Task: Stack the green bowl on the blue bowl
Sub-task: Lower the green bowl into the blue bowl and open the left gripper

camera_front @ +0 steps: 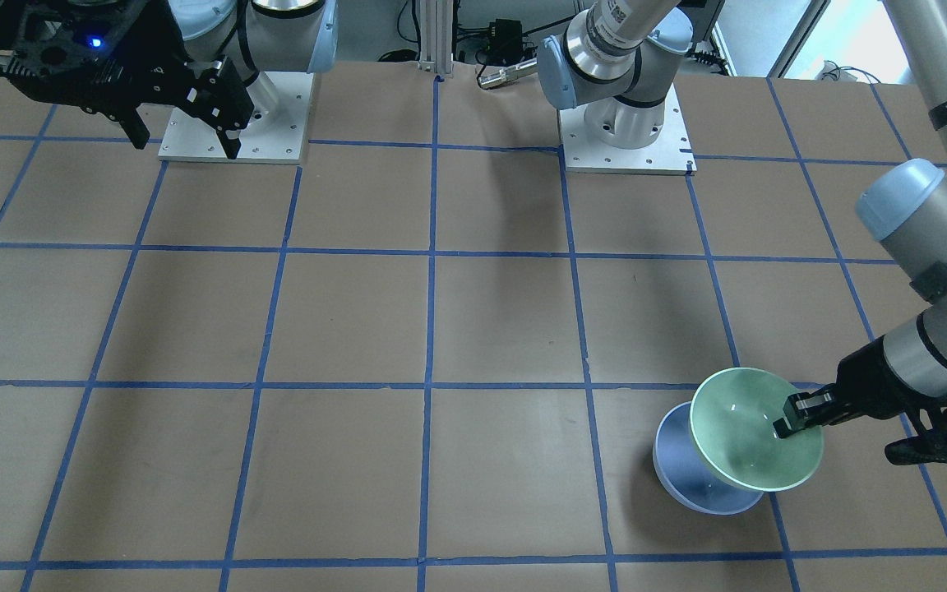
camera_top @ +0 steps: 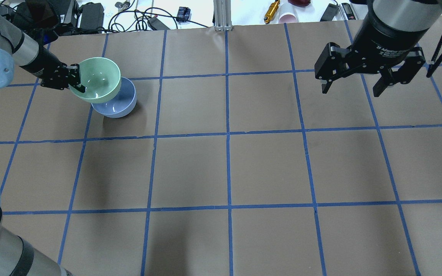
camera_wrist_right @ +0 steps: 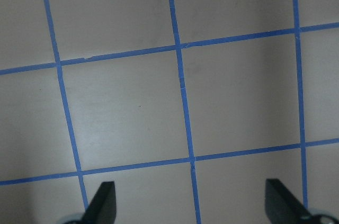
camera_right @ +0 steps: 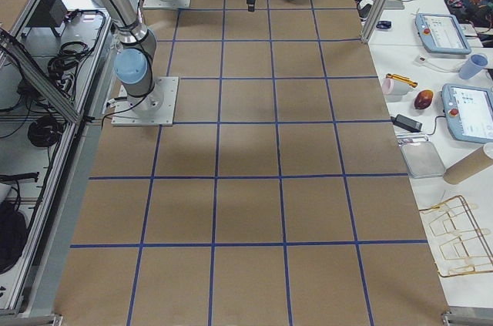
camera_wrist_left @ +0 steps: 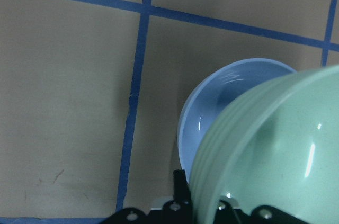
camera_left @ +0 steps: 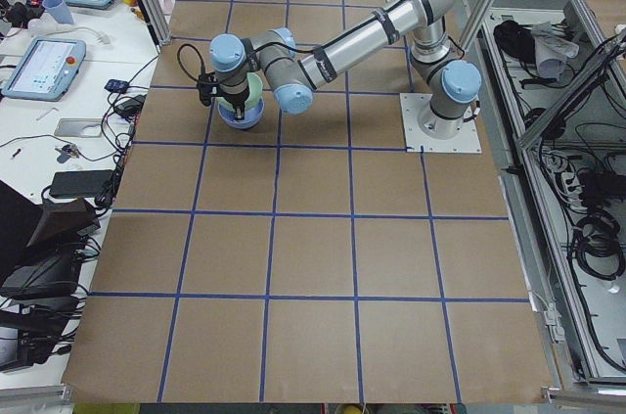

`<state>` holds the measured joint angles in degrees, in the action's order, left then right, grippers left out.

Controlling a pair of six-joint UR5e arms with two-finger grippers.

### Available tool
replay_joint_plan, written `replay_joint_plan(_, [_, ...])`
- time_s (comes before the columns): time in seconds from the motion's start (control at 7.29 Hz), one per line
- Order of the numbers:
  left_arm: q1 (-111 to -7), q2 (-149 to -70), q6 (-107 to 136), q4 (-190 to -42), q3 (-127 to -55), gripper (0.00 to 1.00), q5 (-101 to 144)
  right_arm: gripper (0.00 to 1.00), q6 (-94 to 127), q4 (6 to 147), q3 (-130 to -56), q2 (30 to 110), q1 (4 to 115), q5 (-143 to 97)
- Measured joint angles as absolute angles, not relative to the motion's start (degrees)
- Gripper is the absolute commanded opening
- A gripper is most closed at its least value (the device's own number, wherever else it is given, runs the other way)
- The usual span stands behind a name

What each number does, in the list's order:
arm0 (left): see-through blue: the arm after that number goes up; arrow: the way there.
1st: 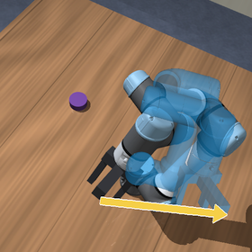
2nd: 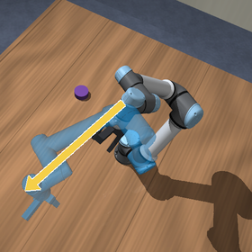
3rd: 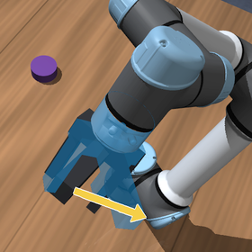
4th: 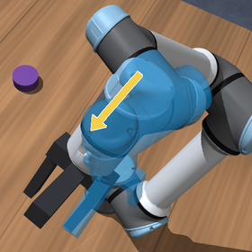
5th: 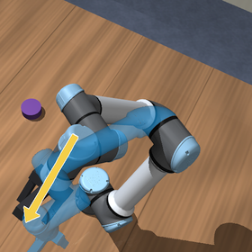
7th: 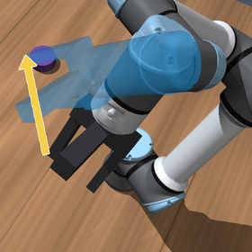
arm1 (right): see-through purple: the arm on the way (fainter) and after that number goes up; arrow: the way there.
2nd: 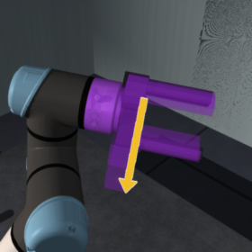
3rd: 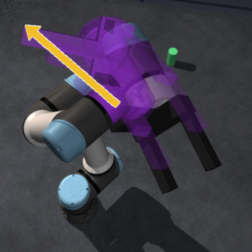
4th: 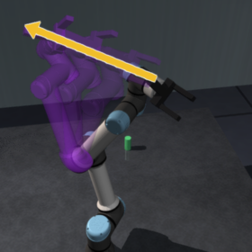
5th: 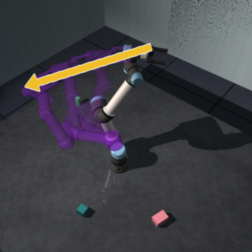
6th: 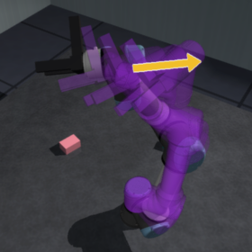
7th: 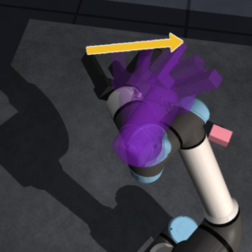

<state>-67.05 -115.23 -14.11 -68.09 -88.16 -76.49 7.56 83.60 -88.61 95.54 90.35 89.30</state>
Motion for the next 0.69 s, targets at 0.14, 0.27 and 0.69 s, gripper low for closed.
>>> replay_joint_plan(0.14, [-67.3,-115.6,-14.1,-68.0,-88.3,0.0,-76.5,1.0,7.6,83.6,-88.6,95.5,90.3,89.3])
replay_joint_plan(0.27, [-67.4,-116.0,-14.3,-67.4,-88.4,0.0,-76.5,1.0,7.6,83.7,-88.6,95.5,90.4,89.3])
replay_joint_plan(0.69, [-67.4,-117.6,-14.6,-64.8,-88.5,0.16,-76.5,1.0,7.6,83.6,-88.6,95.5,90.4,89.3])
